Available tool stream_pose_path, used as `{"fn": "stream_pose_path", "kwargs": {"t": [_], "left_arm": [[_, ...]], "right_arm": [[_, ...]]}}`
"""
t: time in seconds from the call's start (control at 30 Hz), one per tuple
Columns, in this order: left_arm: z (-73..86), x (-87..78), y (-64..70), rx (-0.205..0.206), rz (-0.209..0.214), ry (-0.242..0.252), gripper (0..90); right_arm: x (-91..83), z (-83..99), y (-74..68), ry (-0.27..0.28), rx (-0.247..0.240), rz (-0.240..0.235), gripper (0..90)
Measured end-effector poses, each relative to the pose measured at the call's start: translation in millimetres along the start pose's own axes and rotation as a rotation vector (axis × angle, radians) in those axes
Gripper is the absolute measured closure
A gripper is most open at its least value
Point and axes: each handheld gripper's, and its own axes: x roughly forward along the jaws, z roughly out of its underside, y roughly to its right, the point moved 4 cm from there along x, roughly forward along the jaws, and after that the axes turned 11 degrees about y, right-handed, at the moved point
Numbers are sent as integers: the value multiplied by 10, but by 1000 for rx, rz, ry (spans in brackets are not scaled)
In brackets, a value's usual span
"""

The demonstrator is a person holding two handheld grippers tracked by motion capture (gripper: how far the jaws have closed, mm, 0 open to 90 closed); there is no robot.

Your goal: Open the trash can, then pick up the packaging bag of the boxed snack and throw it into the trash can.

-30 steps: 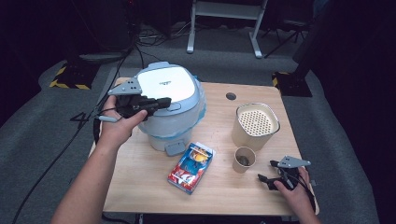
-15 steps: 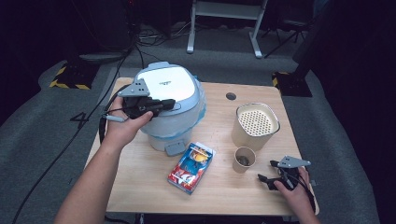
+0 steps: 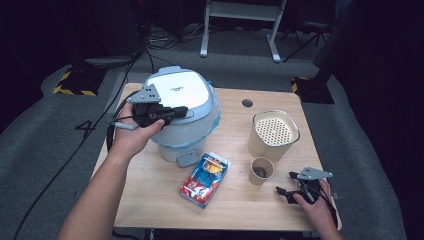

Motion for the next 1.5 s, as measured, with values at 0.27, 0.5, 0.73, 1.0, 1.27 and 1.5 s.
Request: {"fn": "stream_pose_path", "kwargs": {"t": [0.27, 0.5, 0.73, 1.0, 1.27, 1.5], "left_arm": [[12, 3, 14, 20, -2, -3, 900], [-1, 4, 16, 22, -18, -4, 900], [-31, -17, 140, -32, 14, 56, 622], [20, -53, 366, -11, 38, 72, 492], [278, -70, 578, -29, 51, 42, 447], [621, -9, 675, -45, 53, 11, 442]], "right_arm": [[0, 0, 0, 0, 0, 0, 154], [0, 0, -1, 0, -1, 1, 154], [0, 0, 0, 0, 0, 0, 154], [0, 0, 0, 0, 0, 0, 154], [0, 0, 0, 0, 0, 0, 154], [0, 0, 0, 0, 0, 0, 154]]}}
